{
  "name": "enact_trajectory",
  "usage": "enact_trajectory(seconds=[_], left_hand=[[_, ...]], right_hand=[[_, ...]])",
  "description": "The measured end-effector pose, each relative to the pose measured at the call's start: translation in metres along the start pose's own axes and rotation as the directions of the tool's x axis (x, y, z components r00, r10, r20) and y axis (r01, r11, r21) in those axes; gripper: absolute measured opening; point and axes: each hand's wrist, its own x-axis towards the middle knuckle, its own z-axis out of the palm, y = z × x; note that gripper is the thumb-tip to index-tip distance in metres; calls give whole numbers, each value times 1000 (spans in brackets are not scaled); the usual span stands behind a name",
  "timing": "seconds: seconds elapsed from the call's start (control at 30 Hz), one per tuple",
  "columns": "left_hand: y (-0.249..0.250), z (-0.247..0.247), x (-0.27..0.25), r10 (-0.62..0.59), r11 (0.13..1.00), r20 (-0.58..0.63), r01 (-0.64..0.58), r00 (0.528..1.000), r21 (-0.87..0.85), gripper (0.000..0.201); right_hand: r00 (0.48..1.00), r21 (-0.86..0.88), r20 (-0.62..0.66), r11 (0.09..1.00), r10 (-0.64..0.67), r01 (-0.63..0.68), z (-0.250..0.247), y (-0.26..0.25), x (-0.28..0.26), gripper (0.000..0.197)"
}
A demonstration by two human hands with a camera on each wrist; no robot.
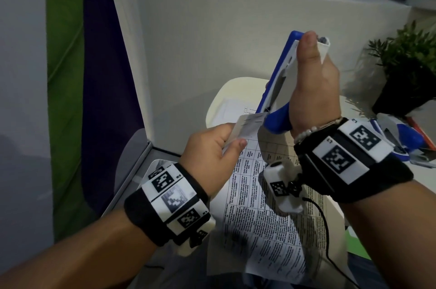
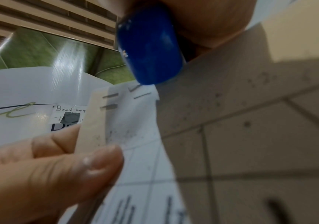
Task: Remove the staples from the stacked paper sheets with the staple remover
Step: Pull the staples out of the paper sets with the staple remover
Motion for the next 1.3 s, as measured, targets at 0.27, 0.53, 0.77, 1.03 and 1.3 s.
enact_trajectory(seconds=[0.27,0.53,0.77,1.03,1.3], left_hand=[[-2,2,0,77,996,-15,-77,997,37,19],[-12,3,10,-175,970,-20,169,984,-174,21],[-31,-9,27,-178,981,-212,155,961,-120,28],[-66,-4,8,196,887,411,-339,890,312,43],[-72,8,3,261,913,307,-338,915,230,31]], right_hand=[[998,-7,33,999,-49,49,1,1,-1,46],[981,190,-172,980,91,-57,-10,8,11,110],[956,-118,-218,967,195,-224,-50,52,2,53],[923,-262,-250,898,291,-354,-74,89,-14,39],[934,-291,-254,901,253,-323,-70,94,-15,35]])
